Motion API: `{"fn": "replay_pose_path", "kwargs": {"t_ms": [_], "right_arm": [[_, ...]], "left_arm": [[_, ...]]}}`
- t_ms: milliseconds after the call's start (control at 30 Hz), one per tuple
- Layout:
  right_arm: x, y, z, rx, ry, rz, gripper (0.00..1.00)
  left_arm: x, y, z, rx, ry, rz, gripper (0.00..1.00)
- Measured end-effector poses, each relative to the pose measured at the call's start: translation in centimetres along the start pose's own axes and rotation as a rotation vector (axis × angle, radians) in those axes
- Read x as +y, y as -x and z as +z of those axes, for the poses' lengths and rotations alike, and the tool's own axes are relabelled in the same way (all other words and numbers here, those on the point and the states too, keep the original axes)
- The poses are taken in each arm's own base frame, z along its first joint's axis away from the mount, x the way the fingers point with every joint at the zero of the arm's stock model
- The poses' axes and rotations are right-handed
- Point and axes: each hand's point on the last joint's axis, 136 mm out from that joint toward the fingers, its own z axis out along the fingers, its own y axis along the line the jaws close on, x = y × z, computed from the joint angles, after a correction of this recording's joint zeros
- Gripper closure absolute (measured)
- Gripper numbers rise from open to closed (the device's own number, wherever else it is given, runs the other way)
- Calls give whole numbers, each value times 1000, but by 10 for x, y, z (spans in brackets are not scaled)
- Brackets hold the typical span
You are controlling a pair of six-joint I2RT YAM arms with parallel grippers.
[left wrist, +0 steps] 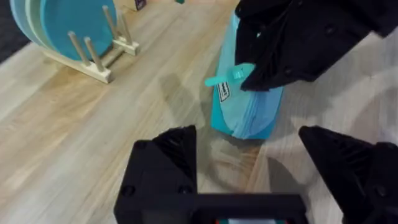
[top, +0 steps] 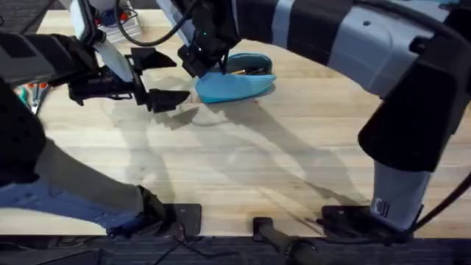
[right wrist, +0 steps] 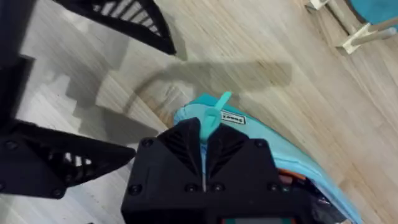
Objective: Unzip the bag, pick up the pens from the table one at a time and place them inside, then zip the bag closed.
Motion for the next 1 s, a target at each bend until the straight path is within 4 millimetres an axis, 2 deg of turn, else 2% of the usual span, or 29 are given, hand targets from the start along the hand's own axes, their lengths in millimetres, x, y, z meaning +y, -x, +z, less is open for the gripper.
{"fn": "replay_pose_path", "kwargs": {"t_ms": [133,333,467,733,1000], "right_arm": [[0,0,0,-1,0,0,970],[0,0,0,-1,0,0,970],[0,0,0,-1,0,0,970],[0,0,0,-2,0,0,970],[0,0,0,-2,0,0,970]], "left_arm": [[0,-7,12,-27,-34,-20,6],[-5,-3,31,-61,-83,12,3],[-6,1,39,-71,-100,43,36],[2,4,43,-102,-92,9,35],[1,-5,48,-121,-110,-46,36]]}}
